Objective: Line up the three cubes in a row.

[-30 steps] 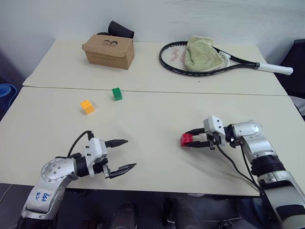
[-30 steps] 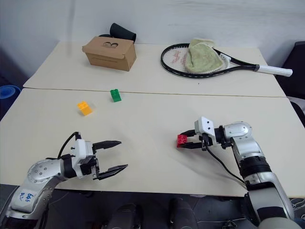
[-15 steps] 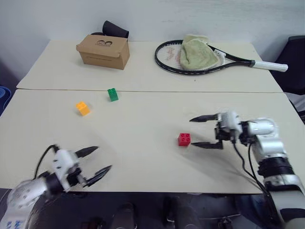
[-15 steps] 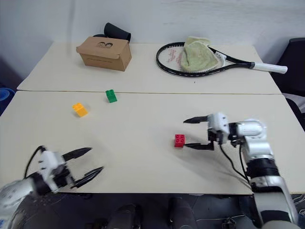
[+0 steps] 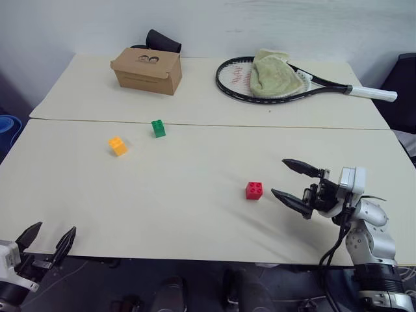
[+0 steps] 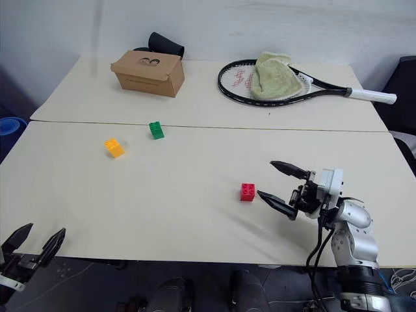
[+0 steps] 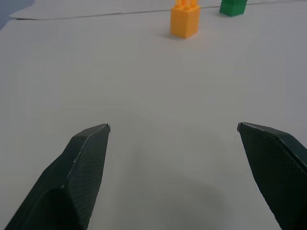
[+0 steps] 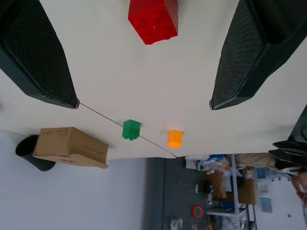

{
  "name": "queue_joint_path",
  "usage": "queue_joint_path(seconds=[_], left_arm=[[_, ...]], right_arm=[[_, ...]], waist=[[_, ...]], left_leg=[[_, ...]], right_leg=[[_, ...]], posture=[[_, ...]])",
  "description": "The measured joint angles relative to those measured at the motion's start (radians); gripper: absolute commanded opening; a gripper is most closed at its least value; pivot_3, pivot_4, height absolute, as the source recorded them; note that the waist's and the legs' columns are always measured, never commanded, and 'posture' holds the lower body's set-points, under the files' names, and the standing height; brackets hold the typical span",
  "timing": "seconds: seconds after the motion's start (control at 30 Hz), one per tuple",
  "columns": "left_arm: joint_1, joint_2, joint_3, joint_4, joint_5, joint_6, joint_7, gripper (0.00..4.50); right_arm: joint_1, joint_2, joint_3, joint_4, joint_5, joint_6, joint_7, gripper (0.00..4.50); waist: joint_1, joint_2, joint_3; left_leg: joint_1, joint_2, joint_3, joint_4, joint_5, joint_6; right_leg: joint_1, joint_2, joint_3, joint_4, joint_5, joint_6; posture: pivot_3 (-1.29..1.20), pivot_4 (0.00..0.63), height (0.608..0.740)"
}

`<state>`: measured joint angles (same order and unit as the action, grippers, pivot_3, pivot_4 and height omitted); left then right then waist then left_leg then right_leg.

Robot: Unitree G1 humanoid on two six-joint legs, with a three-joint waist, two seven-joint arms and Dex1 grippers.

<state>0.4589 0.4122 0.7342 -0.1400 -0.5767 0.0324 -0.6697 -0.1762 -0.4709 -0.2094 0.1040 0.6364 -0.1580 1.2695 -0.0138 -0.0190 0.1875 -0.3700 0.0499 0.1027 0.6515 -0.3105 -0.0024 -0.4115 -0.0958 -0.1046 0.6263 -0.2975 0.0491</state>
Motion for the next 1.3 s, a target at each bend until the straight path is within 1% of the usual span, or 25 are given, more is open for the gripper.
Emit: queue_joint_path(seconds=[0.1, 0.17, 0.23, 0.33, 0.37, 0.4, 0.47, 0.53, 0.63, 0.7, 0.73, 0.87, 0.97, 1.1, 1.2, 1.3], left_arm=[[-0.095, 0.04, -0.029, -0.013, -0.01, 0.045, 0.026, 4.5], [-0.183, 0.059, -0.07, -0.038, -0.013, 0.108, 0.079, 4.5], [-0.312, 0.077, -0.137, -0.066, -0.014, 0.21, 0.169, 4.5], [-0.521, 0.08, -0.264, -0.134, -0.01, 0.382, 0.311, 4.5], [-0.632, 0.072, -0.331, -0.15, 0.0, 0.456, 0.379, 4.5], [-0.693, 0.061, -0.366, -0.159, 0.01, 0.492, 0.417, 4.5], [-0.858, 0.007, -0.445, -0.132, 0.054, 0.559, 0.515, 4.5], [-0.989, -0.048, -0.524, -0.045, 0.123, 0.584, 0.593, 4.5], [-1.116, -0.127, -0.59, 0.131, 0.232, 0.586, 0.7, 4.5], [-1.197, -0.184, -0.599, 0.294, 0.297, 0.557, 0.783, 4.5], [-1.251, -0.213, -0.596, 0.409, 0.329, 0.536, 0.829, 4.5], [-1.381, -0.278, -0.584, 0.689, 0.381, 0.428, 0.914, 4.5], [-1.482, -0.288, -0.554, 0.907, 0.408, 0.333, 0.993, 4.5], [-1.554, -0.284, -0.536, 1.085, 0.439, 0.229, 1.055, 4.5], [-1.586, -0.28, -0.518, 1.173, 0.451, 0.173, 1.093, 4.5], [-1.618, -0.281, -0.511, 1.248, 0.451, 0.142, 1.089, 4.5]], right_arm=[[0.001, 0.014, 0.002, -0.015, -0.019, -0.04, -0.014, 4.47], [-0.002, 0.013, 0.002, -0.02, -0.027, -0.06, -0.019, 4.47], [-0.007, 0.013, 0.004, -0.02, -0.038, -0.073, -0.022, 4.47], [0.0, 0.009, 0.003, -0.02, -0.044, -0.082, -0.021, 4.47], [0.0, 0.008, 0.003, -0.02, -0.044, -0.083, -0.022, 4.47], [-0.003, 0.008, 0.005, -0.021, -0.045, -0.082, -0.023, 4.47], [-0.001, 0.003, 0.0, -0.022, -0.045, -0.082, -0.028, 4.47], [-0.002, 0.002, -0.002, -0.021, -0.045, -0.082, -0.034, 4.47], [-0.004, 0.001, 0.0, -0.025, -0.047, -0.082, -0.041, 4.47], [0.0, 0.0, 0.002, -0.035, -0.049, -0.08, -0.054, 4.47], [0.001, 0.0, 0.004, -0.049, -0.052, -0.079, -0.063, 4.47], [-0.002, -0.001, 0.004, -0.08, -0.055, -0.078, -0.084, 4.47], [0.0, -0.002, 0.004, -0.087, -0.058, -0.079, -0.096, 4.47], [0.011, -0.002, 0.004, -0.094, -0.059, -0.079, -0.109, 4.47], [0.034, -0.002, 0.005, -0.113, -0.06, -0.079, -0.119, 4.47], [0.054, -0.002, 0.005, -0.139, -0.064, -0.078, -0.141, 4.47]], waist=[[0.008, 0.0, 0.0], [0.013, 0.0, 0.0], [0.019, 0.0, 0.0], [0.026, -0.001, 0.0], [0.028, -0.001, 0.0], [0.028, -0.001, 0.0], [0.026, -0.001, 0.0], [0.022, -0.001, -0.001], [0.017, -0.001, 0.0], [0.016, -0.002, 0.0], [0.018, -0.002, 0.0], [0.021, -0.003, 0.001], [0.022, -0.003, 0.001], [0.024, -0.003, 0.001], [0.028, -0.004, 0.001], [0.034, -0.004, 0.001]], left_leg=[[0.0, 0.0, 0.0, 0.0, 0.001, 0.0], [0.0, -0.001, 0.0, 0.001, 0.001, 0.0], [0.0, -0.001, 0.0, 0.001, 0.001, 0.001], [0.0, -0.002, 0.0, 0.001, 0.002, 0.0], [0.0, -0.002, 0.0, 0.002, 0.004, -0.003], [0.0, -0.002, 0.001, 0.001, 0.004, -0.003], [0.0, -0.003, 0.003, 0.001, 0.004, -0.004], [0.001, -0.002, 0.005, 0.001, 0.005, -0.004], [0.001, -0.002, 0.005, 0.001, 0.006, -0.004], [0.001, -0.003, 0.006, 0.002, 0.006, -0.004], [0.001, -0.003, 0.006, 0.002, 0.007, -0.004], [0.0, -0.003, 0.006, 0.002, 0.007, -0.004], [0.0, -0.003, 0.007, 0.002, 0.007, -0.004], [0.0, -0.003, 0.008, 0.002, 0.007, -0.004], [0.0, -0.003, 0.008, 0.002, 0.007, -0.004], [0.0, -0.004, 0.008, 0.002, 0.007, -0.004]], right_leg=[[0.0, 0.0, 0.0, 0.001, 0.0, 0.0], [0.001, 0.0, 0.0, 0.001, 0.0, 0.0], [0.001, 0.0, 0.0, 0.001, 0.001, 0.001], [0.002, 0.0, 0.0, 0.001, 0.001, 0.003], [0.002, 0.0, 0.0, 0.001, 0.002, 0.003], [0.002, 0.0, 0.001, 0.001, 0.002, 0.004], [0.002, 0.001, 0.002, 0.002, 0.002, 0.004], [0.001, 0.002, 0.001, 0.002, 0.002, 0.004], [0.001, 0.003, 0.0, 0.001, 0.002, 0.004], [0.0, 0.003, 0.0, 0.001, 0.002, 0.004], [0.0, 0.003, -0.001, 0.002, 0.003, 0.005], [0.0, 0.002, -0.003, 0.001, 0.003, 0.005], [-0.001, 0.002, -0.003, 0.001, 0.003, 0.006], [-0.001, 0.002, -0.003, 0.001, 0.003, 0.006], [-0.001, 0.002, -0.003, 0.001, 0.003, 0.006], [-0.001, 0.002, -0.003, 0.001, 0.004, 0.006]], posture=[[0.0, 0.15, 0.74], [0.0, 0.15, 0.74], [0.0, 0.15, 0.74], [0.0, 0.15, 0.74], [0.0, 0.15, 0.74], [0.0, 0.15, 0.74], [0.0, 0.15, 0.74], [0.0, 0.15, 0.74], [0.0, 0.15, 0.74], [0.0, 0.15, 0.74], [0.0, 0.15, 0.74], [0.0, 0.15, 0.74], [0.0, 0.15, 0.74], [0.0, 0.15, 0.74], [0.0, 0.15, 0.74], [0.0, 0.15, 0.74]])
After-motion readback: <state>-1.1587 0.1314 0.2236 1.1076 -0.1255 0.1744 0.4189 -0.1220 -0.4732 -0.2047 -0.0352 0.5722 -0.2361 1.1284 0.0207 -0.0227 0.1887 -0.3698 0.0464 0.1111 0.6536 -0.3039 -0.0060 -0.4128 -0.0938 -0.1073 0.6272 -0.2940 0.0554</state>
